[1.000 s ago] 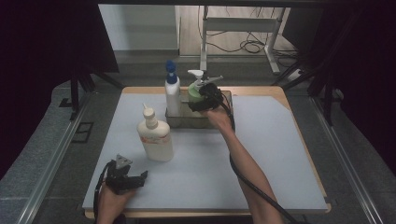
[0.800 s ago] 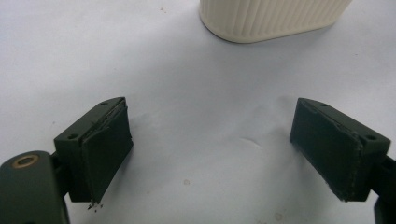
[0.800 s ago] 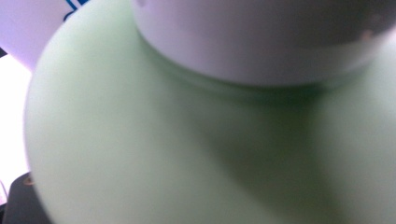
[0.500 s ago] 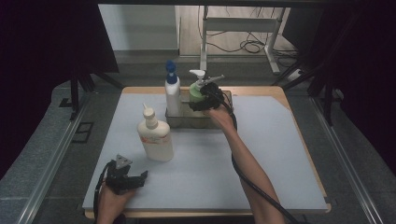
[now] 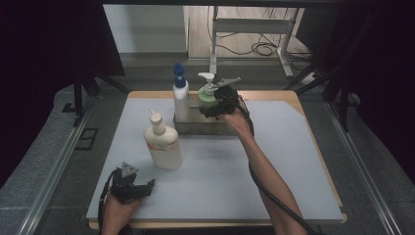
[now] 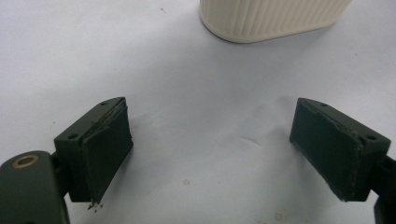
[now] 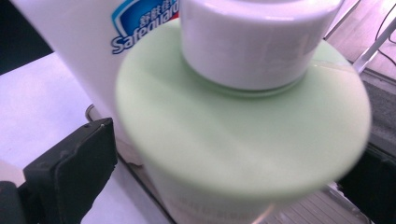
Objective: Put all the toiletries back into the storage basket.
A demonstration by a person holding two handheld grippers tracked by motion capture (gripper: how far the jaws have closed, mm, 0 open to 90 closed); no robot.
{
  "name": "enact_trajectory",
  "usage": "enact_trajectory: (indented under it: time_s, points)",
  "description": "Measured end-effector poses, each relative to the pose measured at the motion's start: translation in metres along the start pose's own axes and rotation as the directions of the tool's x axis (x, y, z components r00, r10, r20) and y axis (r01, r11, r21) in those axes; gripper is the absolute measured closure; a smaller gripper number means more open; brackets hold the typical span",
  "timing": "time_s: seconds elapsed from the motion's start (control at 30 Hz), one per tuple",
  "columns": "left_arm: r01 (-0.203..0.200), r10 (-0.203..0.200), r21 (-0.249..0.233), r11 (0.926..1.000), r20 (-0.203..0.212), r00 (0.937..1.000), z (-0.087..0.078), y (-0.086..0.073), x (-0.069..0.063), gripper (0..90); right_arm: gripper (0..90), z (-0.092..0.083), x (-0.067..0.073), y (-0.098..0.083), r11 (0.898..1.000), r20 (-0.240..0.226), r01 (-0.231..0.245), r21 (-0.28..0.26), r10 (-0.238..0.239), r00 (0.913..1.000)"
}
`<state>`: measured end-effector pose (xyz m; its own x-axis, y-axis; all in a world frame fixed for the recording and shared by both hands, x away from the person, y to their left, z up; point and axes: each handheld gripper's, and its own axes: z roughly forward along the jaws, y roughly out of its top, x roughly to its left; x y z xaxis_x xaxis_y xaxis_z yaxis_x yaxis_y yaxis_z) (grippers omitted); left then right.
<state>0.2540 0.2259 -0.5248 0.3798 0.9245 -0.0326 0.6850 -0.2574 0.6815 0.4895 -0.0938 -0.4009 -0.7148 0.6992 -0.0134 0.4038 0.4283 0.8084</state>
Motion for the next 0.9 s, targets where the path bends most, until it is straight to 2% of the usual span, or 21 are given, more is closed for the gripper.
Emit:
enact_trajectory:
  time_s: [0.4, 0.73, 0.9]
  points:
    - [0.000, 0.000, -0.001, 1.0000, 0.000, 1.0000, 0.000, 0.000, 0.000, 11.9, 1.0, -0.015, 0.002, -0.014, 1.000, -0.017, 0.015, 0.020, -0.015, 0.9998]
    - [0.000, 0.000, -0.002, 1.0000, 0.000, 1.0000, 0.000, 0.000, 0.000, 11.9, 8.7, -0.027, 0.001, -0.025, 1.000, -0.016, 0.016, 0.023, -0.016, 0.9997]
    - [0.000, 0.000, -0.002, 1.0000, 0.000, 1.0000, 0.000, 0.000, 0.000, 11.9, 19.5, -0.033, -0.004, -0.035, 0.999, -0.006, 0.012, 0.032, -0.012, 0.9999]
